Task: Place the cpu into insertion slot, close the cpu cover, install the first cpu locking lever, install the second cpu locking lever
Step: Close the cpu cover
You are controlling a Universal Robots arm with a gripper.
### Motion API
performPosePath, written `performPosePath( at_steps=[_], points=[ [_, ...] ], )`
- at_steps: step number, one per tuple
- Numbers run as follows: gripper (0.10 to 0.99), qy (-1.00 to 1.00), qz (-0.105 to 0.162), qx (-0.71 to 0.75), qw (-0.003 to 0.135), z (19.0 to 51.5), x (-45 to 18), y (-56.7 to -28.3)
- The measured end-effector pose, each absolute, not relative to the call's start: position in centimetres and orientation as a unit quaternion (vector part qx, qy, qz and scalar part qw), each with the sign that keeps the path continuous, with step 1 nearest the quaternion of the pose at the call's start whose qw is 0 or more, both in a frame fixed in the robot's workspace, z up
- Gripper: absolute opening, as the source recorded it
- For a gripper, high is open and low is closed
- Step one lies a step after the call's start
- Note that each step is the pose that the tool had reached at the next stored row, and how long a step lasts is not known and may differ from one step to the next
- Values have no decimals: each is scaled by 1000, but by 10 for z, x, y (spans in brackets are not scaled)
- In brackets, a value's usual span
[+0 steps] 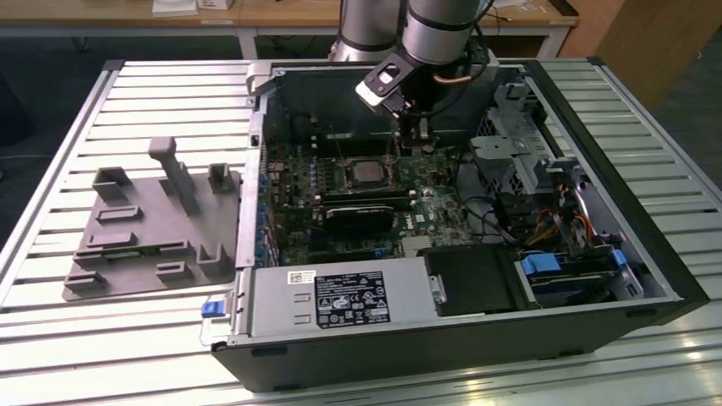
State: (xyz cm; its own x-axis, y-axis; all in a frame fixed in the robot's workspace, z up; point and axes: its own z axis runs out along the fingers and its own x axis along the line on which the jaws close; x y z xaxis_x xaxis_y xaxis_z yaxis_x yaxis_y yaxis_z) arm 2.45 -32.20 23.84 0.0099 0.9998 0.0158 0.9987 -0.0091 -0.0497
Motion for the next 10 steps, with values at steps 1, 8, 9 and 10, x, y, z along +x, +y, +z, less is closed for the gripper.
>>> performPosePath(
  at_steps=[1, 8, 9, 10],
  points=[
    [106, -704, 12, -710, 23, 238, 23, -322],
    [106, -704, 12, -710, 23, 238, 20, -322],
    [106, -704, 12, -710, 23, 238, 20, -322],
    [106, -704, 12, -710, 23, 238, 19, -322]
  ],
)
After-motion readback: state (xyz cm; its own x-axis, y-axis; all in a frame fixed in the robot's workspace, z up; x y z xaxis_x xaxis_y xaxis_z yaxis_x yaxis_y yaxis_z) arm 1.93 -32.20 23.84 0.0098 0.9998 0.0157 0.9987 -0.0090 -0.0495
